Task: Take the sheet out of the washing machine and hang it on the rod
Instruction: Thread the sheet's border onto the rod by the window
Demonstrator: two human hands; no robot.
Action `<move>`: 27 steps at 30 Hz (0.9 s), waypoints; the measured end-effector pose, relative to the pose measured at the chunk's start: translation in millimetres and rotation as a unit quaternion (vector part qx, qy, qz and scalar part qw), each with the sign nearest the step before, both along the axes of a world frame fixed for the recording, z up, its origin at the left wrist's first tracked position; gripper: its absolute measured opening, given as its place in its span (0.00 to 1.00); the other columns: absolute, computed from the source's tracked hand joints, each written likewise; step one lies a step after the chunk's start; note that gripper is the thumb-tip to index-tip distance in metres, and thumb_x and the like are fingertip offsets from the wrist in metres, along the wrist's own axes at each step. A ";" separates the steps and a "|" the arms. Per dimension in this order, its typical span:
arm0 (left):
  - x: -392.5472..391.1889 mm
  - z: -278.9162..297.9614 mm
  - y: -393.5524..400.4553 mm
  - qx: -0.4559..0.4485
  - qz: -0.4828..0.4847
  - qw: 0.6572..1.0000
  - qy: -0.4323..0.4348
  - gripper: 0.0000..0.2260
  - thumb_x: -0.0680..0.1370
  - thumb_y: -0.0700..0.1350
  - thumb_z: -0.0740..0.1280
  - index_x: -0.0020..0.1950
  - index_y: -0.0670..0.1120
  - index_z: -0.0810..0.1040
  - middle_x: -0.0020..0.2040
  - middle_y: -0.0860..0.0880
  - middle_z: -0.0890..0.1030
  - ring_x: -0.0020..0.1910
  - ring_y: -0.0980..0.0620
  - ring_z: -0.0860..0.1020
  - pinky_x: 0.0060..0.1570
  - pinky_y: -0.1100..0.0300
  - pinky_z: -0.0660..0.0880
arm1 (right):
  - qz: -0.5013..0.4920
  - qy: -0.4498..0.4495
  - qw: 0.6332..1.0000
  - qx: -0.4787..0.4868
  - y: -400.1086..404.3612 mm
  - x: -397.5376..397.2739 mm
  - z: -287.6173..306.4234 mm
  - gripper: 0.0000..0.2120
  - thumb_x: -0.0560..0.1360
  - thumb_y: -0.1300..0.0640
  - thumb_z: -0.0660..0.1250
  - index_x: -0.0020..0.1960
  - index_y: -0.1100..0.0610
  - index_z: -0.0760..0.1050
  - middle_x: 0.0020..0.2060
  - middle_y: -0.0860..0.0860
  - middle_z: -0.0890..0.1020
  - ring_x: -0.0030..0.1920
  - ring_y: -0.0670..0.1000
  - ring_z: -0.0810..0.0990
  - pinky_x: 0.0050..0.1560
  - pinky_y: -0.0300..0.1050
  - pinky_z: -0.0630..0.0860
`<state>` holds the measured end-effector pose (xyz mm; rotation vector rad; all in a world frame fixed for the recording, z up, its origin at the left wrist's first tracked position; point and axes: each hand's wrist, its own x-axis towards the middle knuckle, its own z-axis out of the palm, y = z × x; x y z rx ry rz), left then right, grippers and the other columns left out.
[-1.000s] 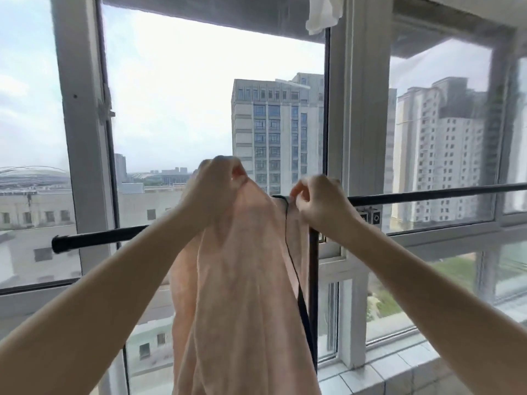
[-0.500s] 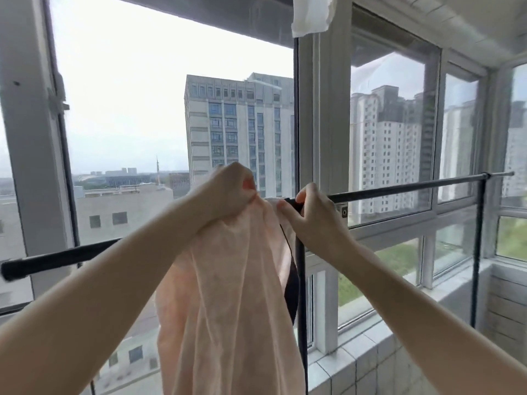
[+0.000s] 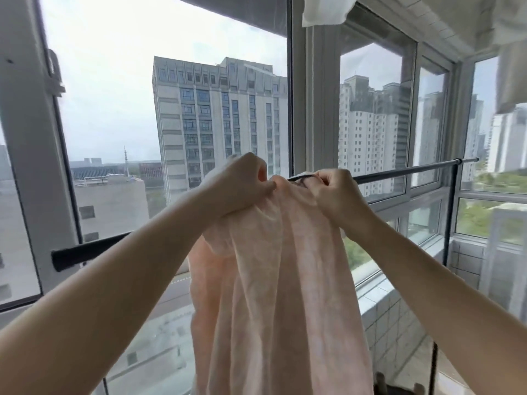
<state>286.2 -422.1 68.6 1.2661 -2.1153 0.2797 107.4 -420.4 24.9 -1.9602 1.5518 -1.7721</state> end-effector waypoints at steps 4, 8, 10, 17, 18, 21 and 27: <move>8.3 -12.3 15.3 -0.031 -0.007 0.999 -0.015 0.09 0.80 0.51 0.63 0.47 0.47 0.79 0.43 0.49 0.82 0.40 0.51 0.81 0.44 0.52 0.81 | -0.020 0.040 0.999 -0.004 12.6 10.5 -3.9 0.17 0.76 0.53 0.66 0.37 0.66 0.74 0.27 0.52 0.73 0.29 0.49 0.71 0.27 0.38 0.64; 21.6 -38.6 35.5 -0.116 -0.031 0.993 -0.021 0.10 0.81 0.51 0.60 0.53 0.48 0.78 0.49 0.53 0.80 0.43 0.53 0.79 0.45 0.54 0.79 | -0.011 0.073 0.997 0.019 28.4 24.4 -24.8 0.19 0.77 0.46 0.64 0.34 0.59 0.70 0.26 0.47 0.72 0.29 0.46 0.71 0.27 0.34 0.65; 29.8 -52.5 46.3 -0.175 -0.061 0.983 -0.017 0.11 0.81 0.50 0.60 0.56 0.47 0.78 0.53 0.53 0.80 0.48 0.54 0.78 0.49 0.55 0.78 | 0.026 0.055 0.997 0.038 38.7 32.7 -36.6 0.18 0.75 0.39 0.63 0.38 0.53 0.70 0.31 0.45 0.75 0.33 0.44 0.74 0.30 0.33 0.65; 64.4 -126.4 64.6 -0.319 -0.156 0.931 0.081 0.05 0.73 0.32 0.66 0.46 0.38 0.80 0.46 0.46 0.81 0.46 0.49 0.79 0.46 0.56 0.78 | 0.067 0.043 0.996 0.029 43.9 68.7 -94.1 0.50 0.62 0.24 0.64 0.71 0.54 0.54 0.64 0.52 0.70 0.63 0.50 0.72 0.60 0.50 0.74; 70.2 -136.6 61.5 -0.314 -0.152 0.932 0.092 0.05 0.72 0.31 0.67 0.45 0.38 0.80 0.45 0.45 0.81 0.46 0.49 0.79 0.44 0.55 0.78 | 0.066 0.048 0.996 0.028 42.2 74.5 -99.6 0.55 0.61 0.23 0.64 0.74 0.53 0.48 0.69 0.53 0.67 0.67 0.51 0.69 0.64 0.51 0.72; 86.7 -157.3 49.0 -0.275 -0.129 0.941 0.147 0.05 0.71 0.32 0.67 0.45 0.39 0.80 0.45 0.47 0.81 0.46 0.49 0.79 0.47 0.55 0.78 | 0.070 0.016 0.997 0.039 39.4 88.8 -106.5 0.63 0.59 0.30 0.72 0.76 0.51 0.35 0.76 0.52 0.54 0.75 0.53 0.56 0.72 0.56 0.63; 101.5 -174.2 24.7 -0.111 -0.013 0.943 0.315 0.15 0.70 0.39 0.76 0.49 0.44 0.72 0.48 0.51 0.72 0.47 0.49 0.74 0.49 0.53 0.76 | 0.008 -0.007 0.999 0.047 34.1 105.9 -112.3 0.57 0.64 0.39 0.75 0.75 0.43 0.36 0.73 0.51 0.62 0.69 0.56 0.68 0.62 0.53 0.72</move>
